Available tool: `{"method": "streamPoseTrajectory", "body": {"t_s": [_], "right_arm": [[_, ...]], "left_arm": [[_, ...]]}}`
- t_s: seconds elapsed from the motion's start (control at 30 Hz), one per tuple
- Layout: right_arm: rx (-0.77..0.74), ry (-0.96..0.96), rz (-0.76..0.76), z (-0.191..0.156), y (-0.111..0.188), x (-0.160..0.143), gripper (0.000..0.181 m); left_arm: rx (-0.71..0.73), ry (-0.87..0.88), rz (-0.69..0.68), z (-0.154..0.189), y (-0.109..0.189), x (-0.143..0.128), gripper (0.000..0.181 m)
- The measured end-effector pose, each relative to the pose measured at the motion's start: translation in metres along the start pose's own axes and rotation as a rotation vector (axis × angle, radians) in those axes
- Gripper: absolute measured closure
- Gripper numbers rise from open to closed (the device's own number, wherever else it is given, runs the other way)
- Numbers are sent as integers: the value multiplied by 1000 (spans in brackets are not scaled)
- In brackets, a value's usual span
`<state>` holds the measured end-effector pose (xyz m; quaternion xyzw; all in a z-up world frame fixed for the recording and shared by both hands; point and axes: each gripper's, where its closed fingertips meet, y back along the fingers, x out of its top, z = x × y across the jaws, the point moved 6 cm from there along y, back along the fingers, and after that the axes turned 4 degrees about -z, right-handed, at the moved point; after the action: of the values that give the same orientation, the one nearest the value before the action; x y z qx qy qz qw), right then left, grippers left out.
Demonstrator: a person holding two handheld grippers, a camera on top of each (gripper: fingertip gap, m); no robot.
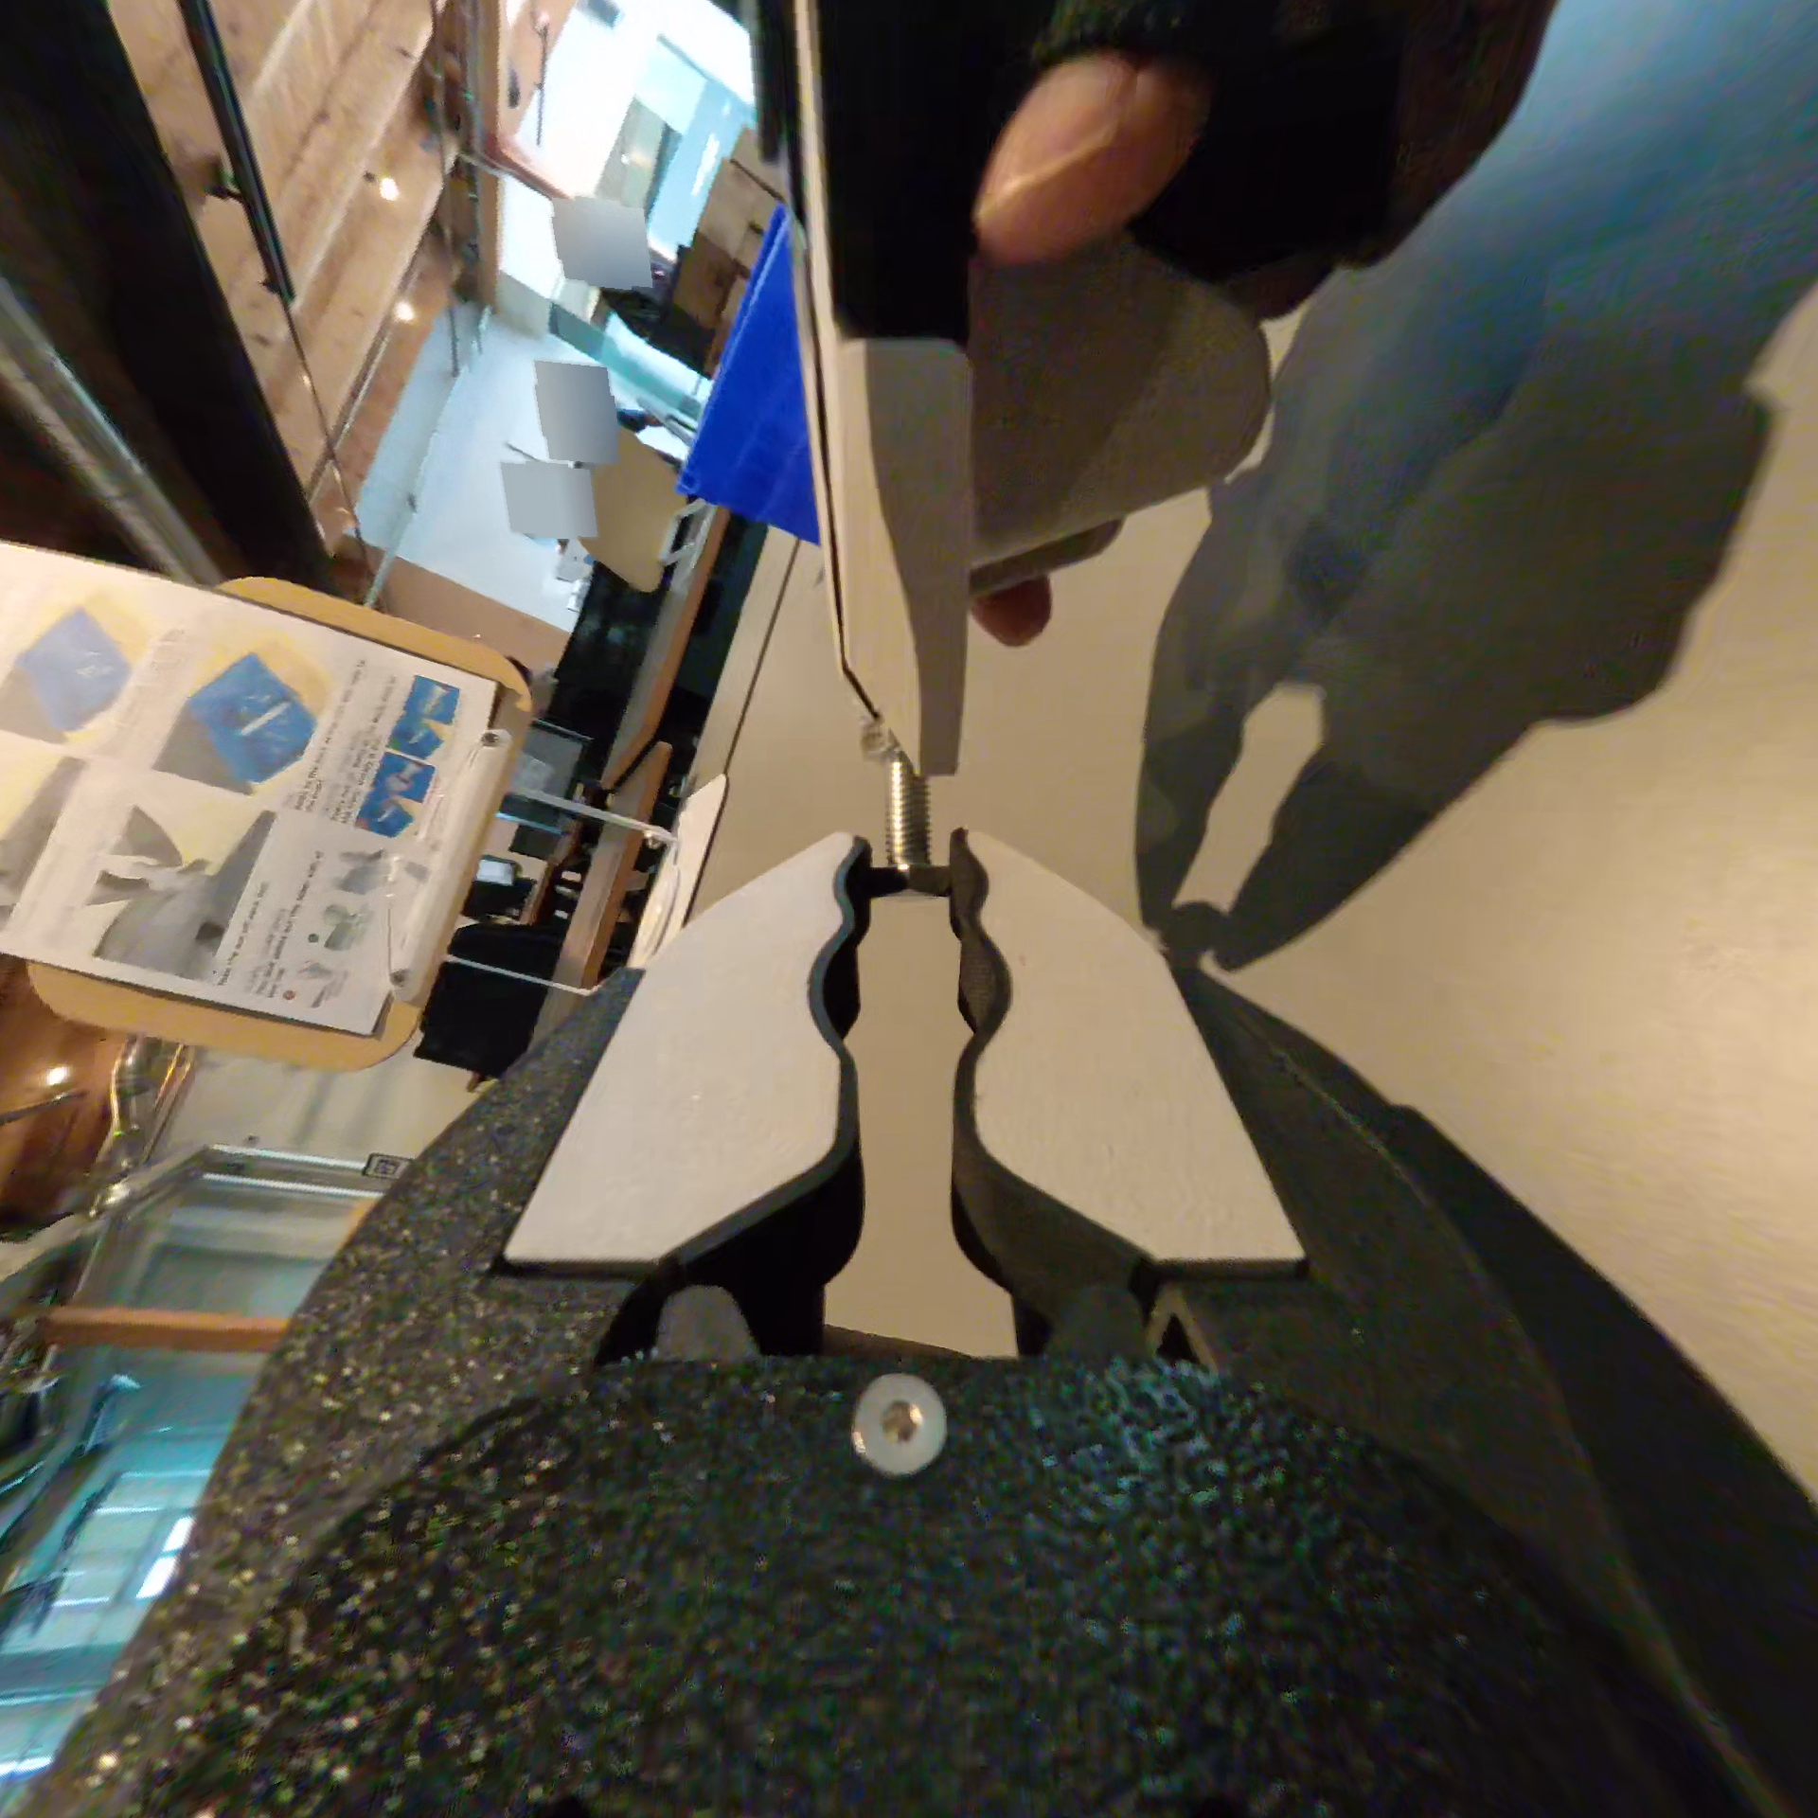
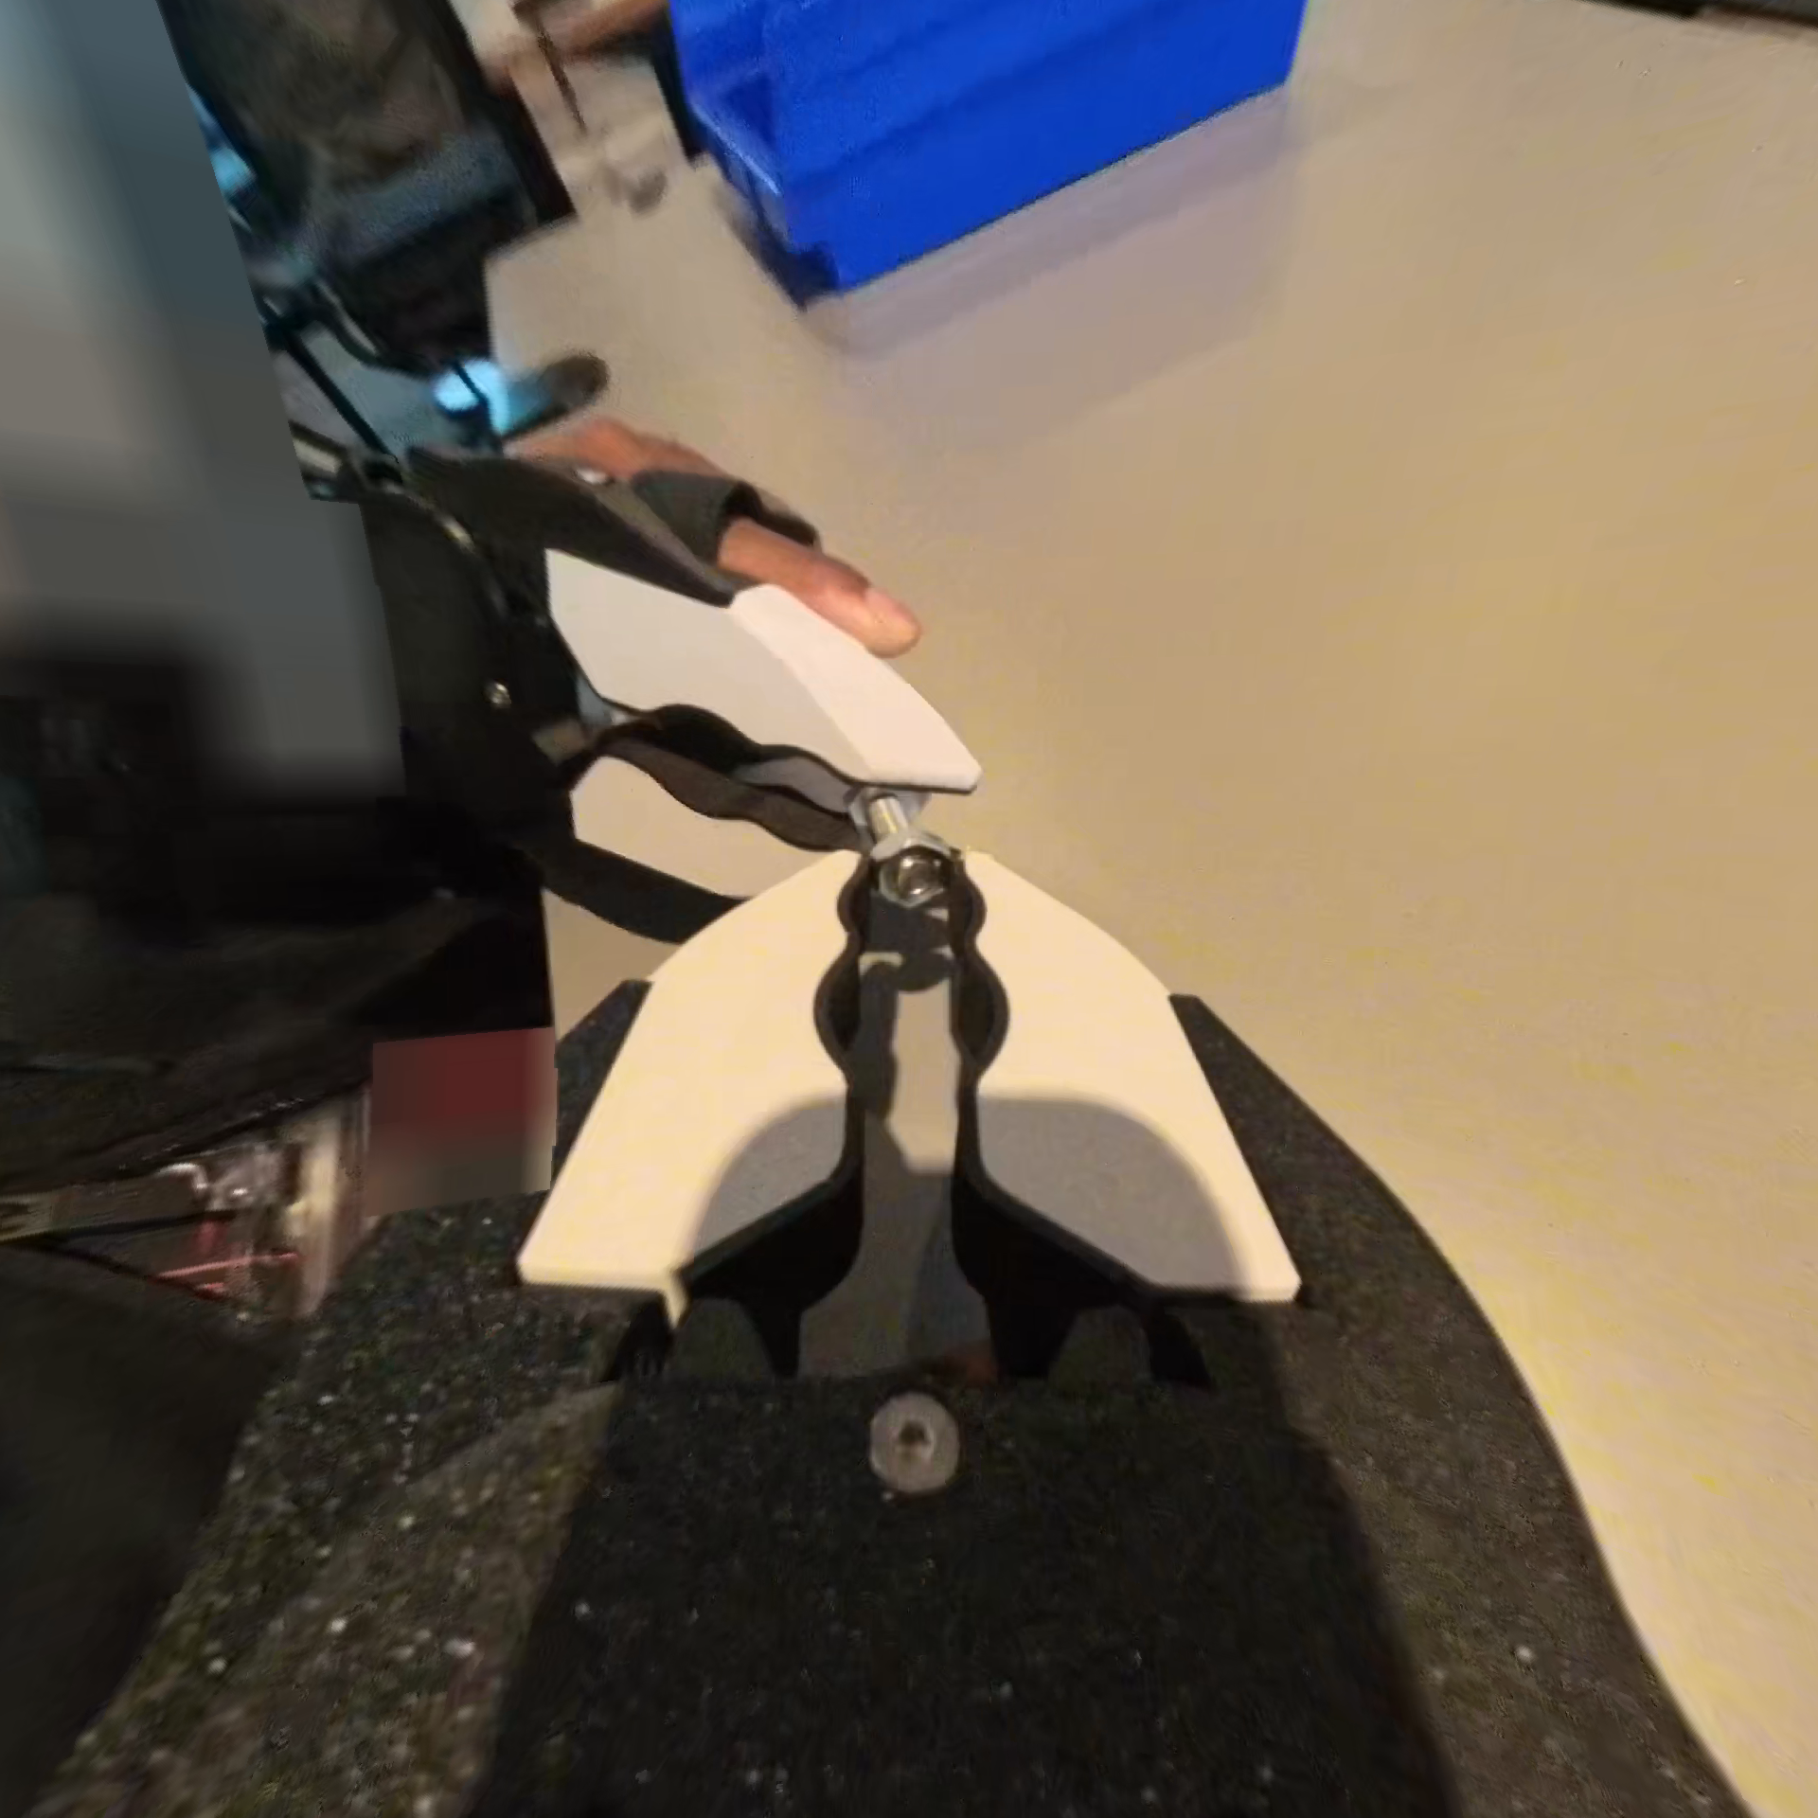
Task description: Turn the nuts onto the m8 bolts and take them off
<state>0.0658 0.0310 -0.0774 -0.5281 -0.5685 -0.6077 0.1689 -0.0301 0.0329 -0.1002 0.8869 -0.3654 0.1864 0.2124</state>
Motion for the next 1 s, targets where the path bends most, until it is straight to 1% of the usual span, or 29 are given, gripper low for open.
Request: {"method": "streamPoseTrajectory", "body": {"t_s": [0.03,0.07,0.1,0.13,0.23,0.3,0.37,0.47,0.53,0.6,0.63,0.7,0.73,0.77,0.8,0.83,0.87,0.93,1.0], "right_arm": [[31,-16,24,1,1,0,166],[45,23,38,2,3,0,162],[29,98,47,4,5,0,152],[-1,198,61,4,8,0,149],[-79,479,63,-2,14,-4,148],[-112,580,44,-5,14,-7,149],[-118,636,44,-8,11,-8,154],[-128,681,64,-13,9,-8,161],[-136,688,51,-14,6,-9,166],[-150,617,17,-12,2,-8,166],[-143,520,-2,-10,0,-7,167],[-85,172,-24,-4,-3,-3,167],[-44,16,-5,-1,-4,0,166],[-8,-51,29,1,-3,2,166],[20,-39,54,1,-1,2,165],[30,24,65,2,1,2,155],[7,121,73,2,4,3,149],[-85,368,92,1,12,2,148],[-131,560,62,-5,16,-2,149]], "left_arm": [[-4,19,12,-1,1,1,166],[-21,47,24,-1,1,2,166],[-35,69,28,-1,1,1,166],[-50,85,34,-2,2,1,166],[-108,143,73,-1,4,3,166],[-135,165,93,-1,5,5,166],[-156,178,109,0,6,6,167],[-197,189,123,3,7,7,167],[-199,179,110,5,6,7,167],[-164,142,78,4,4,4,166],[-130,110,56,4,3,2,166],[-47,36,3,2,0,-1,166],[-4,8,-12,0,0,-2,166],[20,3,-10,-2,0,-1,166],[23,20,3,-3,1,1,166],[10,45,12,-3,1,1,166],[-15,70,18,-3,1,0,166],[-55,108,38,-3,3,0,166],[-90,147,72,-3,5,3,166]]}}
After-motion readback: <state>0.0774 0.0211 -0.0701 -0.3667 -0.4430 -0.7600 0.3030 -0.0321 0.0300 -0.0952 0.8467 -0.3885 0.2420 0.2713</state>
